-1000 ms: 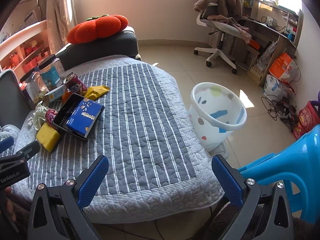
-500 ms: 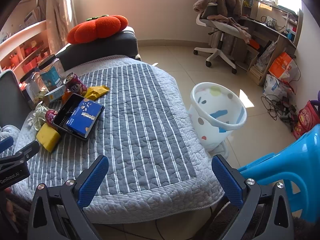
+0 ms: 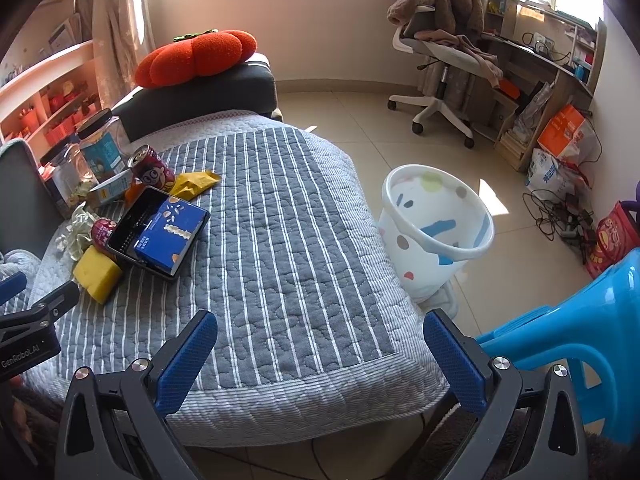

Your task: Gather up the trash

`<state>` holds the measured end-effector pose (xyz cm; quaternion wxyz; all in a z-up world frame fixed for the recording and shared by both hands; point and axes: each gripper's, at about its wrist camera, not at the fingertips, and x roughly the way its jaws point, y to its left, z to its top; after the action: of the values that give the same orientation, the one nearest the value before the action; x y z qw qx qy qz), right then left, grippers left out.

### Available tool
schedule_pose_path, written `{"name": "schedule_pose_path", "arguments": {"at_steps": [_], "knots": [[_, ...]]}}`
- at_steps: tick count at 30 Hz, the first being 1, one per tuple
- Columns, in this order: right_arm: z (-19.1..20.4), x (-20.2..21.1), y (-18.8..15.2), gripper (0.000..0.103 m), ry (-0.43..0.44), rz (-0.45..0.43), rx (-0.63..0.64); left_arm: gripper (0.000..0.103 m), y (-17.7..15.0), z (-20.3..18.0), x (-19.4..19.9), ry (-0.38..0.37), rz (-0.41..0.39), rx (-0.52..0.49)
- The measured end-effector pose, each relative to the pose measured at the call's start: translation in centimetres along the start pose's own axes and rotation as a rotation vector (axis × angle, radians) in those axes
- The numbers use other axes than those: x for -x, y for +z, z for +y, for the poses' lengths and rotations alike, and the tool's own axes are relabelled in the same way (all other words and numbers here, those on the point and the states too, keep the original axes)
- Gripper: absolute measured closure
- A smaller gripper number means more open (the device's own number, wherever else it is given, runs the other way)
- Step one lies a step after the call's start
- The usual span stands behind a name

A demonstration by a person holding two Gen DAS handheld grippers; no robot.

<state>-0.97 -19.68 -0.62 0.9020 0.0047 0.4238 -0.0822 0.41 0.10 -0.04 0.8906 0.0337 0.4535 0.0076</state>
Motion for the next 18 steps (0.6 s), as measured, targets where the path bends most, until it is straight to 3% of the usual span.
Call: {"name": "schedule_pose_path", "arguments": {"at_steps": [18], "knots": [[-0.1, -0.1, 0.4, 0.0, -0.012, 0.006, -0.004, 0.001, 0.7, 1.3, -0.1, -0.001, -0.005, 0.022]]}}
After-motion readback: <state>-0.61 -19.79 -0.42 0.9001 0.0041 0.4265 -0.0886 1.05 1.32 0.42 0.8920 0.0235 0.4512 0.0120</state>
